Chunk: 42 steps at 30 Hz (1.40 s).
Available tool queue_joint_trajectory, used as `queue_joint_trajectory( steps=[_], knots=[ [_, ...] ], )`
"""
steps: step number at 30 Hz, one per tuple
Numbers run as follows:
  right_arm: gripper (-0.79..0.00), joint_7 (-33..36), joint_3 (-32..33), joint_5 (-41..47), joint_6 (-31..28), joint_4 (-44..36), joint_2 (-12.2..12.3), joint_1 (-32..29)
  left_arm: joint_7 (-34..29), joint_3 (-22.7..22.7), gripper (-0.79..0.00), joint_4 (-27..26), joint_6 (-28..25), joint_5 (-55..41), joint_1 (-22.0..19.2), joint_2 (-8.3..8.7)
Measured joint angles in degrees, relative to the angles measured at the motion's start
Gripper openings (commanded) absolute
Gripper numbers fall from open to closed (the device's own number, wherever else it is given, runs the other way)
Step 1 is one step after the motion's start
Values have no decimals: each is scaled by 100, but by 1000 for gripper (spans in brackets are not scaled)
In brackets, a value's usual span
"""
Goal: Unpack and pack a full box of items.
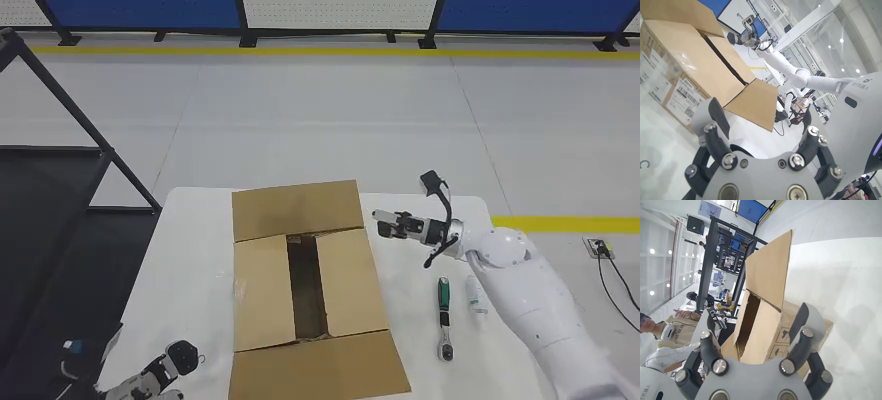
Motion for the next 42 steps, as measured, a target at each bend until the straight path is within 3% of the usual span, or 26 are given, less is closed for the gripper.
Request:
queue_joint_trajectory(
  steps=[7,12,18,25,32,37,42],
  knots=[
    [0,672,512,-208,618,-1372,333,-872,32,68,0,38,183,-96,-206,-9],
    [0,916,539,-468,989,-1877,408,-1096,41,108,0,82,221,-91,-273,-22],
    [0,1173,490,-367,969,-2190,418,-1168,139,106,0,154,242,-65,-288,-47],
    [0,740,427,-572,1189,-2263,390,-1073,230,100,0,187,303,-41,-323,-75],
    [0,-21,655,-106,1234,-2639,371,-1196,1121,-47,0,118,669,553,-289,-178],
    [0,-273,181,146,1485,-2797,196,-993,1700,-61,0,40,853,942,-198,-259],
    [0,-270,63,125,1530,-2765,162,-907,1795,-44,0,23,893,1093,-145,-286]
  ],
)
